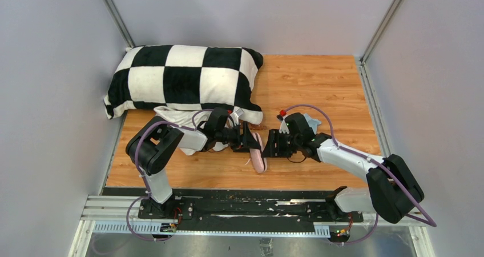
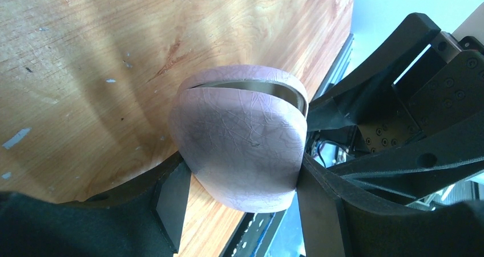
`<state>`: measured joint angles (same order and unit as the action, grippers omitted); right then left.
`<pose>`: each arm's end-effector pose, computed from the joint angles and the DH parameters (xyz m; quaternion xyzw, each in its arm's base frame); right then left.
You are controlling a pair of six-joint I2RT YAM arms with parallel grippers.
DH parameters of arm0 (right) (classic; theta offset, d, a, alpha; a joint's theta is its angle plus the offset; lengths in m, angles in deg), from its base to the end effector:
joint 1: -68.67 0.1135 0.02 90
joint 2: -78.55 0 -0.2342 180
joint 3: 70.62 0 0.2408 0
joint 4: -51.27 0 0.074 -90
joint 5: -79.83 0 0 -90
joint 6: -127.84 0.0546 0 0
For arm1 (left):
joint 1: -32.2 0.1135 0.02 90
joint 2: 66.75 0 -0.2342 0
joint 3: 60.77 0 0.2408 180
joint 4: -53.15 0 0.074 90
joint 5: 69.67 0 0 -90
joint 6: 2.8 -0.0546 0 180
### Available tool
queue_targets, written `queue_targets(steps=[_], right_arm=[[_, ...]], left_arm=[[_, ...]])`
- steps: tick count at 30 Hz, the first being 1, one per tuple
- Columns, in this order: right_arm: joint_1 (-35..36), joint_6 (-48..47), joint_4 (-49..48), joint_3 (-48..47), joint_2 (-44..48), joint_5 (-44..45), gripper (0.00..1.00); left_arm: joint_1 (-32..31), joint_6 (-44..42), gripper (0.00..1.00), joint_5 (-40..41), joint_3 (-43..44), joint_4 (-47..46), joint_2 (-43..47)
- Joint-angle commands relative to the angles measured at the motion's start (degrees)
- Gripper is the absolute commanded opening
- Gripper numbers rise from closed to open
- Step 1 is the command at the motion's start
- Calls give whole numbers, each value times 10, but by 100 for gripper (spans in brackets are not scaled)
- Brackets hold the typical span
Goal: Organize the sunglasses
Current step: Open the sunglasses case at the center of the board.
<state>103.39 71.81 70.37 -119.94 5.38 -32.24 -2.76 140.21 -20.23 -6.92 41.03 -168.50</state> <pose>0.2050 0.1670 0.1554 -0.0823 0.8994 0.3659 0.2245 0.2442 -0.2141 0.0966 0.0250 0.8494 -0.5188 0.0933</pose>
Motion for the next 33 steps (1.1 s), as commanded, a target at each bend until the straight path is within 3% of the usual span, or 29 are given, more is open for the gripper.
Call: queue_targets(steps=[1,17,33], right_arm=[[-6,-23,24,-3,-11,39,56],[-6,-44,43,-25,-12,55,63],[14,-54,44,-39,-37,75,63]], left_arm=[[-7,-25,0,-37,-7,2,-8],[-8,-26,0,-44,-2,2,-13],[-8,-13,0,-34,1,2,-18]])
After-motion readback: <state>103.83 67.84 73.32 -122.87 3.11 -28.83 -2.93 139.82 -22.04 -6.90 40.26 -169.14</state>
